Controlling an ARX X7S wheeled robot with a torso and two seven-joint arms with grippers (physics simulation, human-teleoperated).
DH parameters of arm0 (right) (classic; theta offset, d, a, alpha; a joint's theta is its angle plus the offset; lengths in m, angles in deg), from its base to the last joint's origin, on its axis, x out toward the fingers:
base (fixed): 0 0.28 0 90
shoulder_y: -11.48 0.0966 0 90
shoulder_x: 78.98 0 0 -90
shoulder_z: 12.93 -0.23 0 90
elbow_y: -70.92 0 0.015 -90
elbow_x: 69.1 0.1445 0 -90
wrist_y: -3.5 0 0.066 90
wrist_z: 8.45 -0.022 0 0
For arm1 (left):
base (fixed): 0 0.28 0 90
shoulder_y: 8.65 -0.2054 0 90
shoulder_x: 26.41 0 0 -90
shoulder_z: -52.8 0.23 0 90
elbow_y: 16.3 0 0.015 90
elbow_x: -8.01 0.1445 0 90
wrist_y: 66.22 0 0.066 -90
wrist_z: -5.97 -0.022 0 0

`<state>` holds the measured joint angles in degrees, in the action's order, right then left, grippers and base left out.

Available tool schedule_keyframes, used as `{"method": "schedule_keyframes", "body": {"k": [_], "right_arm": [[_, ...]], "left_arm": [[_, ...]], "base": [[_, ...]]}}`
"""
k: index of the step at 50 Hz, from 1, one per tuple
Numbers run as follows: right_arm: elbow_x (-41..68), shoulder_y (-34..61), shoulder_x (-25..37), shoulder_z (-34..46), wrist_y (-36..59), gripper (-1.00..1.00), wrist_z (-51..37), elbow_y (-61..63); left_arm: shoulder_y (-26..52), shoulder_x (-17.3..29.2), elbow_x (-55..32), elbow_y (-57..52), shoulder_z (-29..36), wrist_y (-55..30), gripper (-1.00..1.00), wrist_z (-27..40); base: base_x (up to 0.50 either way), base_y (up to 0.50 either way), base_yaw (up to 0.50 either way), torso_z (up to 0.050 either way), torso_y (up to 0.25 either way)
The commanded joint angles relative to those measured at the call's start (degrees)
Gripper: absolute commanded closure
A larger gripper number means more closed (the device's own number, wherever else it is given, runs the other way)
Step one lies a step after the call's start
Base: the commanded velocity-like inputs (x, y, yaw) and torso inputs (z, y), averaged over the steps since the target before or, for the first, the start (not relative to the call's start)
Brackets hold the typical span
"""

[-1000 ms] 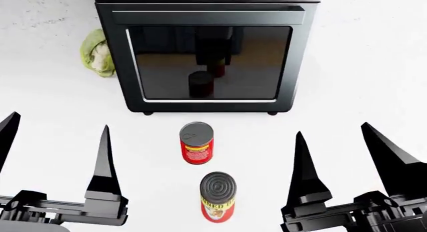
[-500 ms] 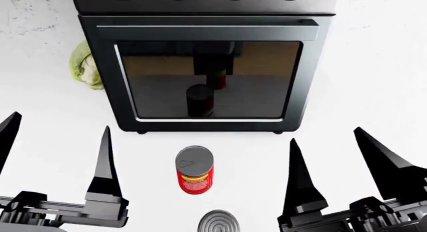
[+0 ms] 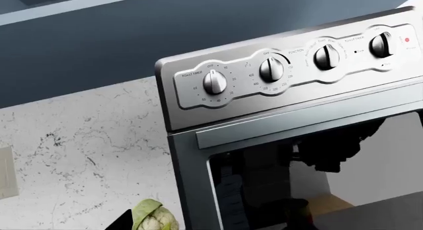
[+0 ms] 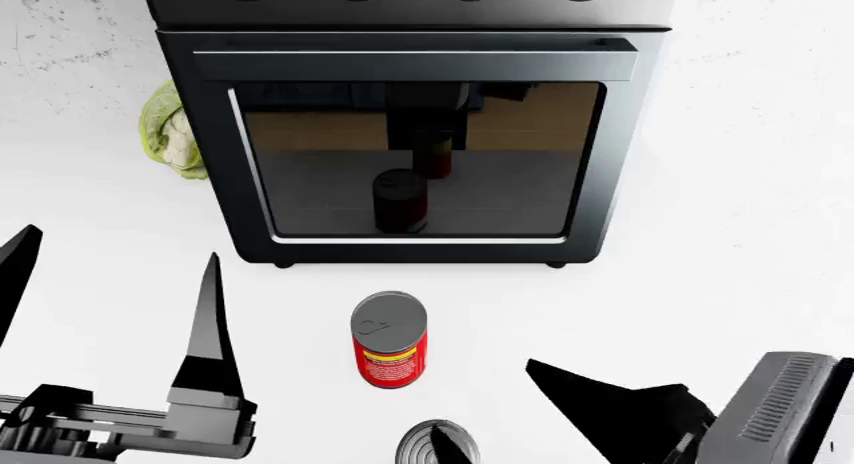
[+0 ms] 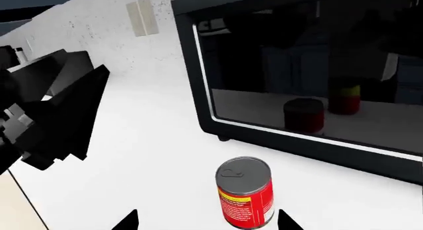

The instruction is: Pick the cans from the counter and place them in their designated side in the cabinet.

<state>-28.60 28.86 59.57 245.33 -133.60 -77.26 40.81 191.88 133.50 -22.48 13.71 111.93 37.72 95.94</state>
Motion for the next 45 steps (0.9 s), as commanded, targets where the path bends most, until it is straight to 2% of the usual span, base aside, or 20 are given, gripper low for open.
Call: {"method": "schedule_keyframes", "body": {"k": [1,10,29,40,45], "right_arm": [[3.06,4.8,-8.39,11.72,-10.13,-1.0,2.6,0.1],[5.25,4.24,-10.28,11.73,-9.35,-1.0,4.88,0.11],[-3.83,0.52,-23.61,11.73,-4.53,-1.0,-13.57,0.11],[-0.4,2.24,-18.22,11.73,-1.47,-1.0,-8.67,0.11],[3.38,4.25,-10.93,11.73,1.24,-1.0,-1.72,0.11]], "left_arm": [[-1.46,0.11,0.29,0.0,-1.09,-0.25,-1.0,0.0],[-3.36,0.15,0.48,0.0,-2.64,-0.57,-1.0,0.0],[-4.28,-0.24,0.11,0.0,-3.84,-0.35,-1.0,-0.01],[-5.14,-0.17,0.44,0.0,-4.36,-0.4,-1.0,-0.01],[-5.49,-0.04,0.56,0.0,-4.47,-0.51,-1.0,-0.01]], "base": [[0.0,0.0,0.0,0.0,0.0],[0.0,0.0,0.0,0.0,0.0],[0.0,0.0,0.0,0.0,0.0],[0.0,0.0,0.0,0.0,0.0],[0.0,0.0,0.0,0.0,0.0]]}}
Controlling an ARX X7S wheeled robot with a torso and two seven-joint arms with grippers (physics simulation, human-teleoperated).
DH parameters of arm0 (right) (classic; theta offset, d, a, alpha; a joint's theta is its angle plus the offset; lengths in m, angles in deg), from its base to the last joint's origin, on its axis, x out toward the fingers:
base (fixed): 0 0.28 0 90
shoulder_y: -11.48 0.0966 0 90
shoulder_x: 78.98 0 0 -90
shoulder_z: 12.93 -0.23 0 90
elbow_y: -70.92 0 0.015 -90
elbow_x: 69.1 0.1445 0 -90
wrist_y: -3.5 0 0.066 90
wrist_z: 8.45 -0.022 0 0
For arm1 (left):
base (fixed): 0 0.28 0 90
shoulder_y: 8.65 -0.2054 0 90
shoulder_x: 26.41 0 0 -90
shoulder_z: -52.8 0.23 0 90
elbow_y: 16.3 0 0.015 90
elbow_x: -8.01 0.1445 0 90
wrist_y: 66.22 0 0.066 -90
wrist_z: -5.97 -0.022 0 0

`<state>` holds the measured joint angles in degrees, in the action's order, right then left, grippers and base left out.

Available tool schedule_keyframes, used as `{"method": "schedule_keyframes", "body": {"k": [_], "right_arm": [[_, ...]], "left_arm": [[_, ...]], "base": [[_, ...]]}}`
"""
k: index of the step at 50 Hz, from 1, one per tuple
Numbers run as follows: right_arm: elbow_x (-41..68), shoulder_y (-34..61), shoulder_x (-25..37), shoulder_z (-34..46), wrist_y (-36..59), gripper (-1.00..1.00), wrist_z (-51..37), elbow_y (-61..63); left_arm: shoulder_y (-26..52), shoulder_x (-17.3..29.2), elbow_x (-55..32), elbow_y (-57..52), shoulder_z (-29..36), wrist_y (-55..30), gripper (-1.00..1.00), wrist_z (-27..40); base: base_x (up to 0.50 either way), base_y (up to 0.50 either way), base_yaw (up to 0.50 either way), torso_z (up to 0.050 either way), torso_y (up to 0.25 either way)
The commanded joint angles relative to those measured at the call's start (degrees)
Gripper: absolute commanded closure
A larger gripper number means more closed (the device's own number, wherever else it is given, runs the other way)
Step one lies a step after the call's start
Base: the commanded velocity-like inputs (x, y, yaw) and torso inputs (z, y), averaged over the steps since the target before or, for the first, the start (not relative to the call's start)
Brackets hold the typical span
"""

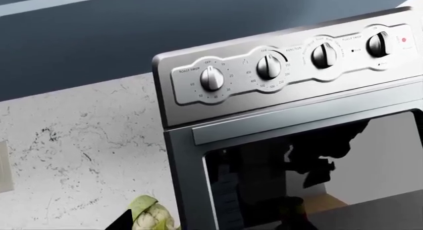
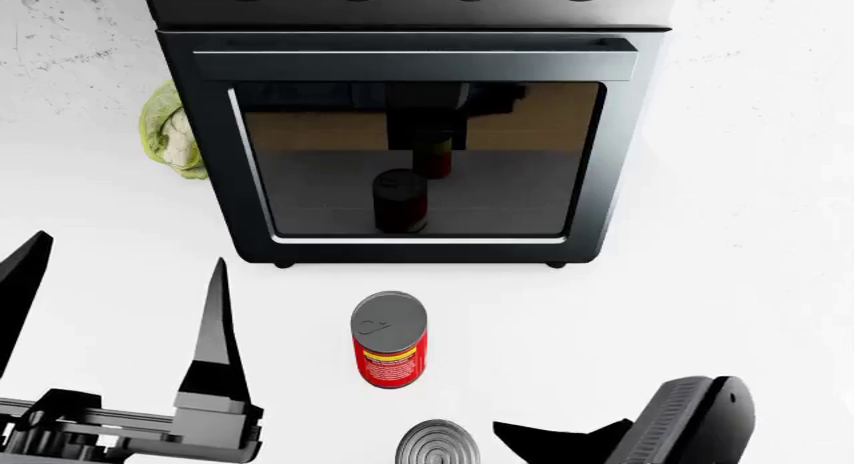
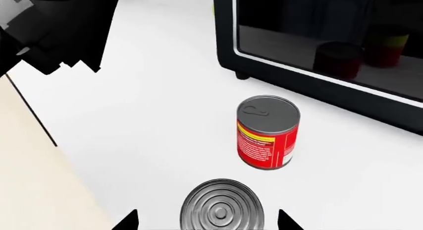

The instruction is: Pick the cans from the counter and place them in their designated side in the cabinet.

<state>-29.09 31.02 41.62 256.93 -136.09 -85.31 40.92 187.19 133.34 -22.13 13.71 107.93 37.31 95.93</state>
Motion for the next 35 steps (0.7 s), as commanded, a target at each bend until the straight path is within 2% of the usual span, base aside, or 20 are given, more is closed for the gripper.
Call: {"method": "schedule_keyframes", "body": {"k": [1,5,8,35], "right_arm": [[4.83,2.53,8.57,0.13,4.3,-1.0,8.06,0.0],[7.69,3.6,12.64,0.13,6.05,-1.0,12.85,0.0],[8.17,3.0,13.31,0.12,6.79,-1.0,13.8,-0.01],[12.59,-4.83,9.5,-6.71,7.15,-1.0,15.84,-4.72]], "left_arm": [[-0.75,0.11,0.19,0.0,-0.41,-0.11,-1.0,0.0],[-1.43,-0.11,0.1,0.0,-1.05,-0.46,-1.0,0.0],[-1.79,-0.32,-0.02,0.0,-1.49,-0.68,-1.0,0.0],[-1.17,-0.45,-0.02,0.0,-1.34,-1.05,-1.0,0.01]], "base": [[0.0,0.0,0.0,0.0,0.0],[0.0,0.0,0.0,0.0,0.0],[0.0,0.0,0.0,0.0,0.0],[0.0,0.0,0.0,0.0,0.0]]}}
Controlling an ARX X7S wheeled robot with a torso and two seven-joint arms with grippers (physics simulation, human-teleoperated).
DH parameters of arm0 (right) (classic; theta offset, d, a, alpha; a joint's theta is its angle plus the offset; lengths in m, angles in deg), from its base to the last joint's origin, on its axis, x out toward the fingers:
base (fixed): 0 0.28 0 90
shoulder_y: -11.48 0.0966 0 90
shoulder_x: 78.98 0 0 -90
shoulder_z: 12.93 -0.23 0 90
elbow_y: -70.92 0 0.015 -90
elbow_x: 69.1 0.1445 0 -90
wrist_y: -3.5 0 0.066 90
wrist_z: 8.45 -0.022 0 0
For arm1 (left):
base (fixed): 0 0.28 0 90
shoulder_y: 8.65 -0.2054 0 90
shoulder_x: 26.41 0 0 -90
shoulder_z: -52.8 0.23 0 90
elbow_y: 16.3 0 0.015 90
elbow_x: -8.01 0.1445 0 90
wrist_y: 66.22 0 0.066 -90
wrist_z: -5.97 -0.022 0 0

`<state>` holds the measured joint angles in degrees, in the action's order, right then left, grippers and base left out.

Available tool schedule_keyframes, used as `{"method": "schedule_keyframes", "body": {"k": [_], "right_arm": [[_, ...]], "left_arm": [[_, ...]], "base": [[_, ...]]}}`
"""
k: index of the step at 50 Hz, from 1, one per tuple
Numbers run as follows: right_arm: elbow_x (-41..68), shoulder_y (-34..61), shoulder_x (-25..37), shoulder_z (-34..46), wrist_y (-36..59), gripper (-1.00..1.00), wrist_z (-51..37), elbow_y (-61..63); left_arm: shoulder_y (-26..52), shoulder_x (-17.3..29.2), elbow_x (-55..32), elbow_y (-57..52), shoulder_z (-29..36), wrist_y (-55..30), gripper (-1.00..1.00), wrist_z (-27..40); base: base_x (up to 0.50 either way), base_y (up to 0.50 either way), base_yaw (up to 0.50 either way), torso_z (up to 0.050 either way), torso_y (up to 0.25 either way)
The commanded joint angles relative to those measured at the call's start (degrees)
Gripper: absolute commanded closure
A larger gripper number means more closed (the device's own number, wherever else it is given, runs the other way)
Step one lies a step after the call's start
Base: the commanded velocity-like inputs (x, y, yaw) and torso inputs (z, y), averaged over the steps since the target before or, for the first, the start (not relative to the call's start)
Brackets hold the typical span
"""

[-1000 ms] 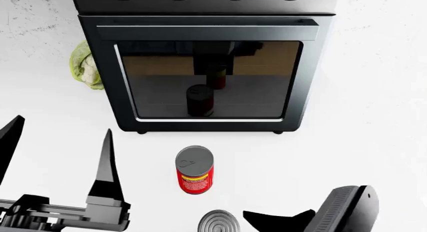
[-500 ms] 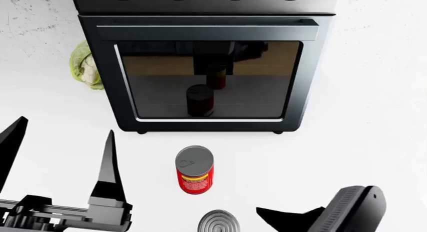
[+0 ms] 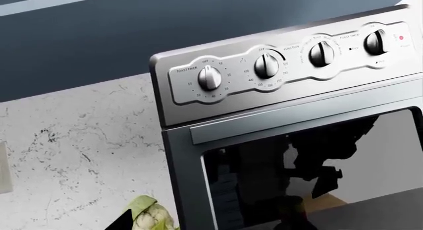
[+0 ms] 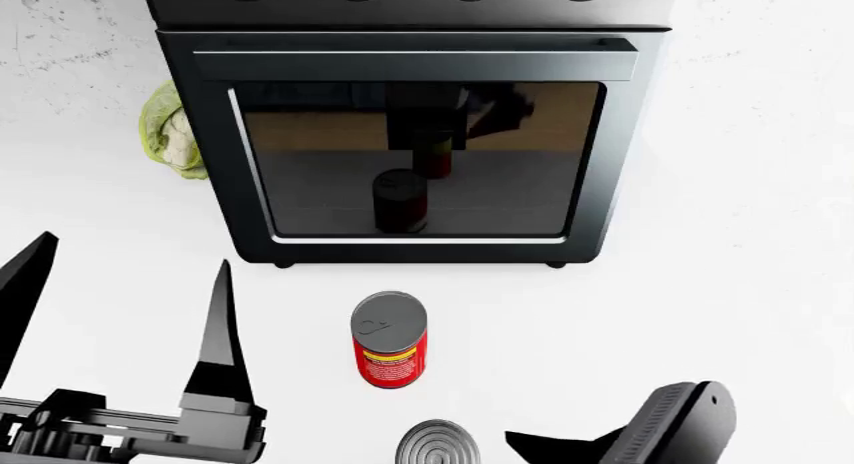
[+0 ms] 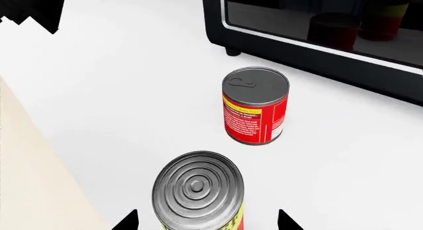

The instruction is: Pick the cans from the counter and place them in their designated side in the cabinet.

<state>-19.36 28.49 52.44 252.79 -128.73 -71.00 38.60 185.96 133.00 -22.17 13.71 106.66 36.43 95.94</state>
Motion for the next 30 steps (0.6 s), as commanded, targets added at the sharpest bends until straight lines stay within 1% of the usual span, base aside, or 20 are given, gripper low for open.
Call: {"method": "schedule_keyframes", "body": {"k": [1,7,14,30], "right_arm": [[3.2,-2.35,-1.45,-2.7,-0.3,-1.0,1.73,-2.59],[6.18,-2.95,-3.28,-4.35,-1.27,-1.0,3.17,-4.07],[7.9,-5.37,-5.77,-6.76,-1.24,-1.0,3.67,-5.44],[10.2,-7.23,-6.56,-8.63,-1.42,-1.0,5.79,-7.44]], "left_arm": [[0.08,-0.15,-0.05,0.0,-0.12,-0.18,-1.0,0.0],[-0.64,-0.3,-0.05,0.0,-0.91,-0.38,-1.0,0.0],[0.17,-0.03,0.76,0.0,-0.02,-0.59,-1.0,0.01],[-1.27,0.06,1.4,0.0,-1.14,-0.88,-1.0,0.01]], "base": [[0.0,0.0,0.0,0.0,0.0],[0.0,0.0,0.0,0.0,0.0],[0.0,0.0,0.0,0.0,0.0],[0.0,0.0,0.0,0.0,0.0]]}}
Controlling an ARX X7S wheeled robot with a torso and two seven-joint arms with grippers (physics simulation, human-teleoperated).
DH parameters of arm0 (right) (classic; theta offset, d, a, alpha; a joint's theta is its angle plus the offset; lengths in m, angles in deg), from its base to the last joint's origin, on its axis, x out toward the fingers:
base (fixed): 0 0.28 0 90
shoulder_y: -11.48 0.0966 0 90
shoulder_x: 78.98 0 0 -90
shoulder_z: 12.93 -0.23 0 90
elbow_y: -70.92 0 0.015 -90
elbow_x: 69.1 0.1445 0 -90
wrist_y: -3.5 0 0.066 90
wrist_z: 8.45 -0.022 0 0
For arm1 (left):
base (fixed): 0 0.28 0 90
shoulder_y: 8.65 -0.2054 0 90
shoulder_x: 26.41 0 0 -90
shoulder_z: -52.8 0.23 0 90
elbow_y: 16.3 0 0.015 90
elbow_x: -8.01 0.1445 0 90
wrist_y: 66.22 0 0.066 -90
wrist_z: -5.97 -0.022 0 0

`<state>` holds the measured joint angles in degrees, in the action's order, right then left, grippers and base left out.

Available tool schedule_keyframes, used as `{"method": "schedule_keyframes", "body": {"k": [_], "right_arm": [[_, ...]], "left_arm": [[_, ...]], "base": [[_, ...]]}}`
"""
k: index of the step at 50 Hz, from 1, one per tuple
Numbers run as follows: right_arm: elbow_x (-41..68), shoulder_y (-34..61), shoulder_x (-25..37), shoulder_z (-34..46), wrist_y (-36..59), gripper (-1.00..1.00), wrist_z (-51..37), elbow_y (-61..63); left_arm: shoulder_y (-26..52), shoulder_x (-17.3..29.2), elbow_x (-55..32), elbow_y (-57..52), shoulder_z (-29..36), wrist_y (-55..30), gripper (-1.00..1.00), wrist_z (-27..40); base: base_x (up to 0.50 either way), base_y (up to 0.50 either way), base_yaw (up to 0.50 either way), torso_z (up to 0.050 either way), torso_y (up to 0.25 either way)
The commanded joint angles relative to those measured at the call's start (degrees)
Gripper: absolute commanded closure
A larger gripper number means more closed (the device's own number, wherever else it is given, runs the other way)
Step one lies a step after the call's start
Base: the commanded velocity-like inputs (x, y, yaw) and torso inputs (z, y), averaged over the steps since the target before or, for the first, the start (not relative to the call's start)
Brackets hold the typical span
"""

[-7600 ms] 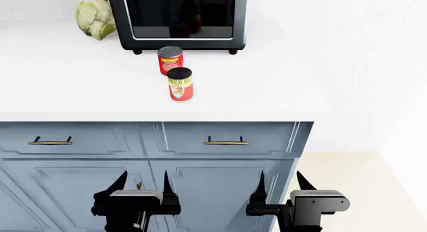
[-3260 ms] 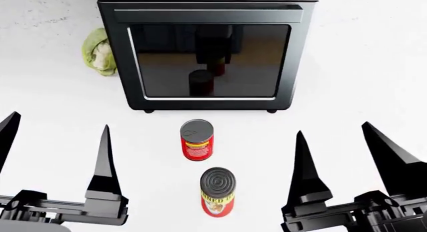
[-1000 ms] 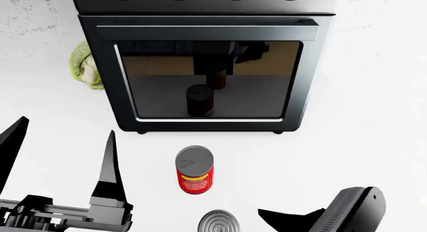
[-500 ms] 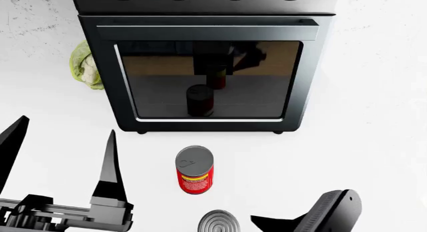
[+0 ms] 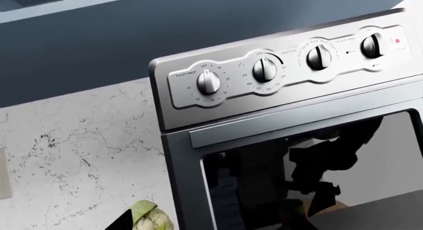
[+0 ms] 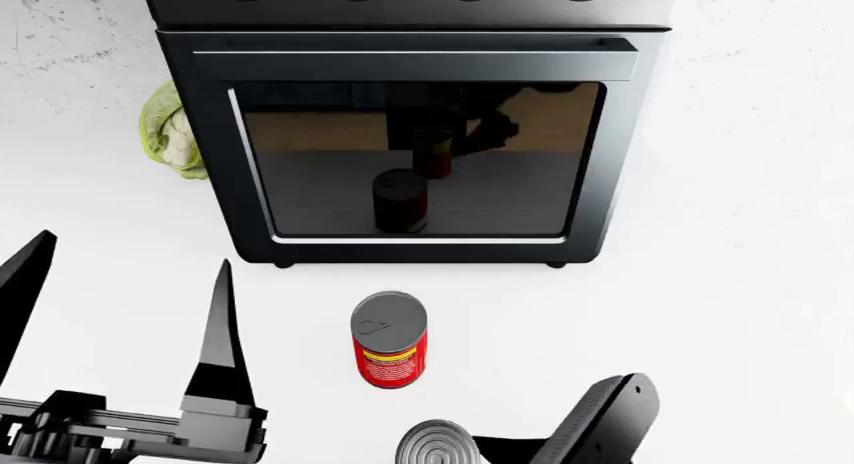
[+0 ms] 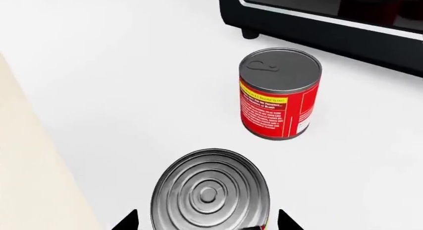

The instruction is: Pick the cans from the counter and place them in their designated side in the cabinet.

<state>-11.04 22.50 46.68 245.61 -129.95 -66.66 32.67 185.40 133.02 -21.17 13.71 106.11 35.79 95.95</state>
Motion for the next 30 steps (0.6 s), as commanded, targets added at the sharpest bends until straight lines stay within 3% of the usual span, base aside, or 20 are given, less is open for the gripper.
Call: {"method": "schedule_keyframes", "body": {"k": [1,17,18,30], "right_arm": [[2.01,-1.28,-0.65,-1.59,-0.32,-1.0,1.62,-1.84],[-1.77,-4.05,0.57,-3.96,1.92,-1.0,-0.79,-1.8],[-2.78,-4.21,0.93,-4.28,2.23,1.0,-1.34,-1.59],[-6.71,-5.1,2.48,-5.71,3.99,1.0,-2.94,-0.66]], "left_arm": [[-0.77,0.07,0.47,0.0,-0.59,-0.23,-1.0,0.0],[0.6,0.24,0.73,0.0,0.94,0.22,-1.0,0.0],[0.74,0.22,0.73,0.0,1.08,0.26,-1.0,0.0],[0.06,0.2,0.94,0.0,0.72,-0.01,-1.0,0.0]], "base": [[0.0,0.0,0.0,0.0,0.0],[0.0,0.0,0.0,0.0,0.0],[0.0,0.0,0.0,0.0,0.0],[0.0,0.0,0.0,0.0,0.0]]}}
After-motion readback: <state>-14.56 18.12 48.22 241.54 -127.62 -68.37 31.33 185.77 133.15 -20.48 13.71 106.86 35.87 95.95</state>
